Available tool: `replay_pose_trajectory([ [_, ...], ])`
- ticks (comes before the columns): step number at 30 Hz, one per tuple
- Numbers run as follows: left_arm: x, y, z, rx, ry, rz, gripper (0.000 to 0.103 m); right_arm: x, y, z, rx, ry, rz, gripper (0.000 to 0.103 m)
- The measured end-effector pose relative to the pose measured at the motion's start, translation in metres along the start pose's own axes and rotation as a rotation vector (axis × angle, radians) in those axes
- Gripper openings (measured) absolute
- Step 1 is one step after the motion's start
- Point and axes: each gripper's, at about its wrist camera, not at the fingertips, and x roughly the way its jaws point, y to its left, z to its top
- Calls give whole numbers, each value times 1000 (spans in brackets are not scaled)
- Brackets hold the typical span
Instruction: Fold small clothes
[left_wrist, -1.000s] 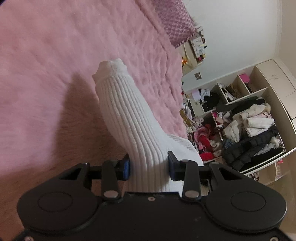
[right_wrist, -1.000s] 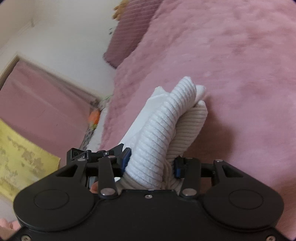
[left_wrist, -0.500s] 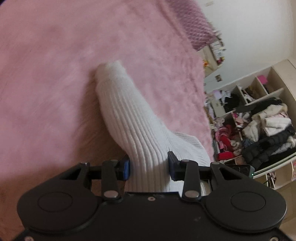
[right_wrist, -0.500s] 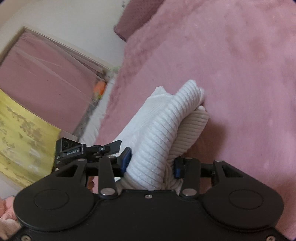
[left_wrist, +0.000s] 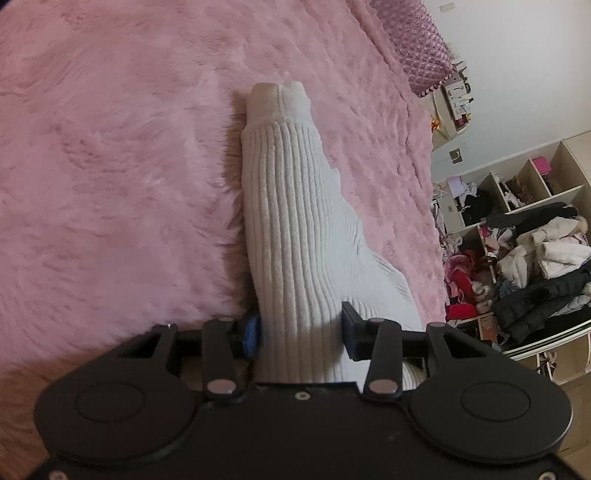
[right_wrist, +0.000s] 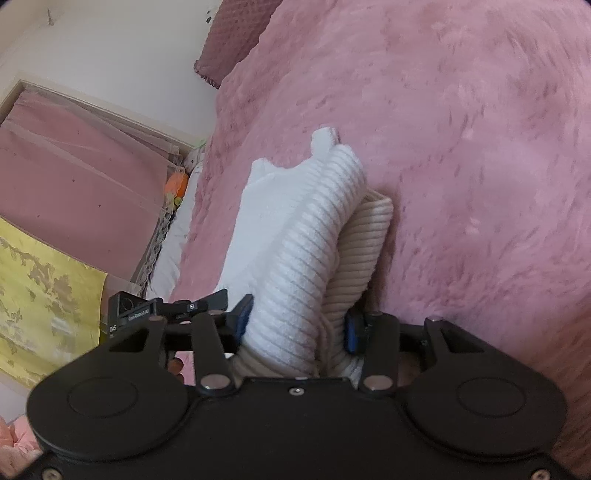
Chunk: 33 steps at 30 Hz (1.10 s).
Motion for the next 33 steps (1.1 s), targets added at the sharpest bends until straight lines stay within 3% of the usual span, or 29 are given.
replay_pose_trajectory([
  [5, -30, -26, 2, 73, -67, 77, 41, -15, 16, 5, -19, 9, -25, 56],
  [8, -58, -49, -7, 134, -114, 83, 41, -39, 36, 2, -121, -30, -138, 57],
  [10, -68, -71, -19, 203, -124, 109, 42, -54, 63, -4, -238, -83, -223, 57],
  [12, -69, -95, -36, 277, -115, 142, 42, -59, 92, -15, -370, -113, -253, 55],
  [17, -45, -122, -75, 353, -58, 180, 42, -31, 139, -41, -647, -45, -364, 41],
  [21, -19, -117, -96, 336, 17, 191, 42, -19, 134, -46, -672, -13, -411, 39],
  [25, 1, -110, -113, 366, 74, 262, 43, -16, 125, -49, -672, 10, -454, 35],
  [33, 25, -118, -122, 458, 85, 334, 44, -12, 116, -52, -645, 10, -455, 35],
])
